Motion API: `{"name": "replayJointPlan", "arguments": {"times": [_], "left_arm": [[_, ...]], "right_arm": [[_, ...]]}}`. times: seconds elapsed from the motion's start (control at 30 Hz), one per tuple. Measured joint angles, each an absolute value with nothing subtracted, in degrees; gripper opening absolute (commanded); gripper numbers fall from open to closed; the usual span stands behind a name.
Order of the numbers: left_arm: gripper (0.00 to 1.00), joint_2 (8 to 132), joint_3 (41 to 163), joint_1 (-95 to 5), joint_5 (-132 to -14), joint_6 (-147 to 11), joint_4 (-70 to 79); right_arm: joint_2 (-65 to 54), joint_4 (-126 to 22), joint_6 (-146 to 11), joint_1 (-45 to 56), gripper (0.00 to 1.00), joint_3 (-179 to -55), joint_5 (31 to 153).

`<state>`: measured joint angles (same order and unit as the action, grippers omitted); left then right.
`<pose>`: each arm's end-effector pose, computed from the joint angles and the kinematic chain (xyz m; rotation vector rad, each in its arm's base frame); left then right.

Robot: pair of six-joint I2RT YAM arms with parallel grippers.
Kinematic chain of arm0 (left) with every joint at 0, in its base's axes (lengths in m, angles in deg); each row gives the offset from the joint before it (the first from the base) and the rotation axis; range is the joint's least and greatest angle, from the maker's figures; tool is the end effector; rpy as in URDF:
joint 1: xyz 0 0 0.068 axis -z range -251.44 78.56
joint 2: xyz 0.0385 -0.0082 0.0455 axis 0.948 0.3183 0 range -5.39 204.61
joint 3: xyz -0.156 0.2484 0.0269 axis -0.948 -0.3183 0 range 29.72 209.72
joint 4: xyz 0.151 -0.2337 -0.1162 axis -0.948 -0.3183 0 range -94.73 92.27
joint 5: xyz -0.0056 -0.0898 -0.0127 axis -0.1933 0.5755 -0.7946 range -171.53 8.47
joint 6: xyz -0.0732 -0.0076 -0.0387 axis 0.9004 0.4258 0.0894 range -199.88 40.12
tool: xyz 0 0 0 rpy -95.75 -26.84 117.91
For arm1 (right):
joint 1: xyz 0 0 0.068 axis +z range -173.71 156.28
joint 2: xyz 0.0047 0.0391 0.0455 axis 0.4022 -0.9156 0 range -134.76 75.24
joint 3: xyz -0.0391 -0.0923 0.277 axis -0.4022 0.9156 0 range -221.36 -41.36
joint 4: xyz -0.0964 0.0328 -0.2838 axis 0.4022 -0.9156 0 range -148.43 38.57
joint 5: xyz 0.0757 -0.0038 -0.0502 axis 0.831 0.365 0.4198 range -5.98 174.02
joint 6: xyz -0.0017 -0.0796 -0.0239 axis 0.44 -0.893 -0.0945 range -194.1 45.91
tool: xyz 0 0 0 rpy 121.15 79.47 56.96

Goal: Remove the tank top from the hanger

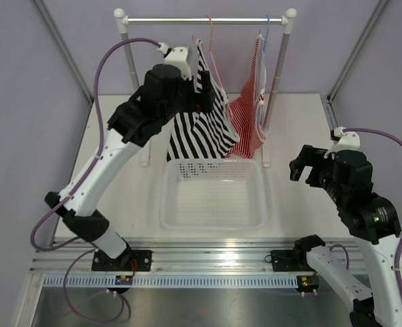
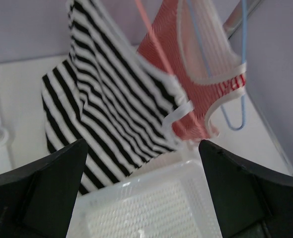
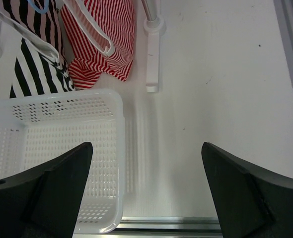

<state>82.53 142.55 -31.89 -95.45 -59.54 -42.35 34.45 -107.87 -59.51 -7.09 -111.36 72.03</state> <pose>0.3048 -0.2291 0.5265 0.1581 1.9264 -0.4730 0.1516 0.0296 0.4268 0.0940 2.0352 0.1281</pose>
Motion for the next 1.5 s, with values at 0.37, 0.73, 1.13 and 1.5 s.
{"name": "replayJointPlan", "arguments": {"times": [0.37, 0.73, 1.13, 1.5], "left_arm": [[0.81, 103.75, 161.77, -27.82, -108.43, -63.32, -35.6], [0.37, 111.77, 166.07, -28.04, -110.61, -66.51, -30.53], [0.0, 111.94, 166.07, -29.79, -111.2, -66.27, -29.22], [0.0, 110.57, 165.81, -30.55, -112.32, -68.59, -29.28]], "right_arm": [[39.08, -107.96, -58.65, -7.09, 1.0, -110.22, 77.35], [39.95, -108.35, -58.61, -7.05, 1.0, -110.22, 83.31], [39.93, -108.05, -58.61, -6.22, 1.0, -108.83, 86.72], [39.95, -107.22, -58.61, -6.13, 1.0, -108.5, 86.74]]}}
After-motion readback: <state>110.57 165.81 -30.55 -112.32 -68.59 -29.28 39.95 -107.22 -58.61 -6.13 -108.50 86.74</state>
